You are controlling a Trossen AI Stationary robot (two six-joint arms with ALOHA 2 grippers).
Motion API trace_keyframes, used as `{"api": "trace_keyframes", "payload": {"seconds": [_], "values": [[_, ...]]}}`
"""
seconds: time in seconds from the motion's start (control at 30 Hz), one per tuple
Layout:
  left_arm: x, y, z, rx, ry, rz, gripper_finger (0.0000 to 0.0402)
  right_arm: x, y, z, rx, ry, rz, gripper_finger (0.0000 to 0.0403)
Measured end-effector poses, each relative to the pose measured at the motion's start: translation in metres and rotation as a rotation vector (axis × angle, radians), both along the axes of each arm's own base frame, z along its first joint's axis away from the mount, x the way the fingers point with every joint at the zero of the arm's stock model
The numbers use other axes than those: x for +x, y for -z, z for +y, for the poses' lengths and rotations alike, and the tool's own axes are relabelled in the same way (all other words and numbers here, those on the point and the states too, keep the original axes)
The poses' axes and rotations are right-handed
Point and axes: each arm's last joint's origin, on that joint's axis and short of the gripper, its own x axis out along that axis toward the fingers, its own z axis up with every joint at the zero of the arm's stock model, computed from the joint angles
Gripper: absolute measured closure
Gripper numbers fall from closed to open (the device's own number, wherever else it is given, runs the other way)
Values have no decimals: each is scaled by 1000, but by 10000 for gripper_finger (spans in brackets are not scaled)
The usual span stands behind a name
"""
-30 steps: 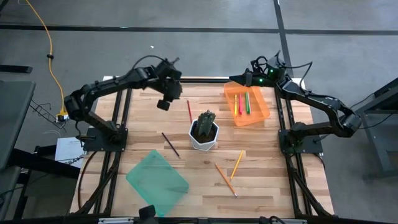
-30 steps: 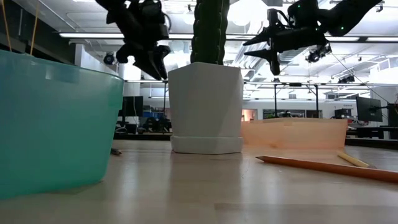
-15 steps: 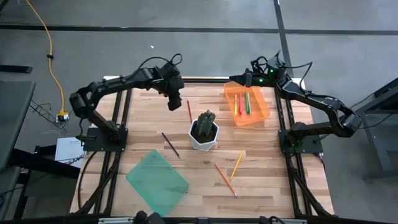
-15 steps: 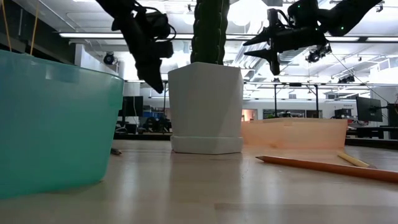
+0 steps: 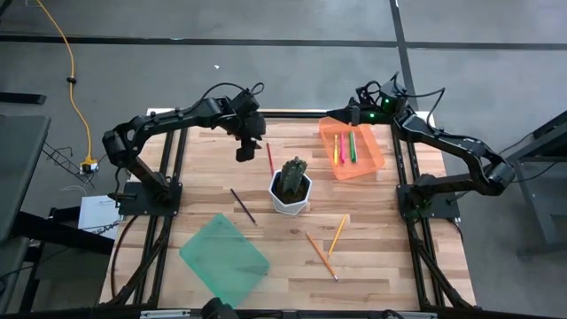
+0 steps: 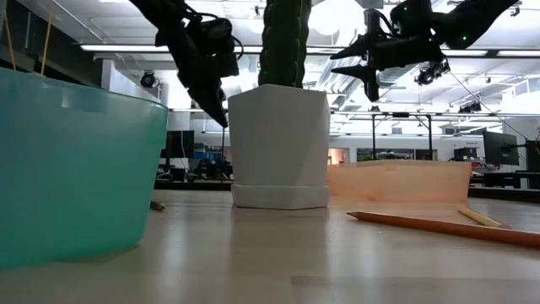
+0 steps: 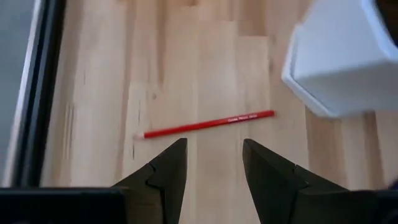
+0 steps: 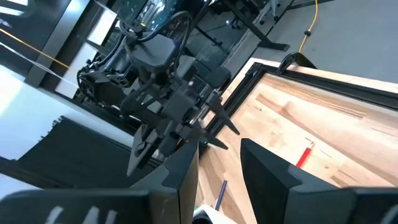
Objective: Sort pens & pencils
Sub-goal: Put the red pencil into the green bin
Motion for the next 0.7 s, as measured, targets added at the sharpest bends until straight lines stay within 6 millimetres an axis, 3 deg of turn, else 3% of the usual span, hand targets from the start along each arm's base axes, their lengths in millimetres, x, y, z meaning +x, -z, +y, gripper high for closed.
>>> {"api": "trace_keyframes", "payload": {"seconds": [0.3,0.7], "values": [[12,1,-17,310,398,128,259,0,2,0,32,-2,13,290],[17,18,-9,505,727,294,259,2,3,3,121,-1,10,290]]}}
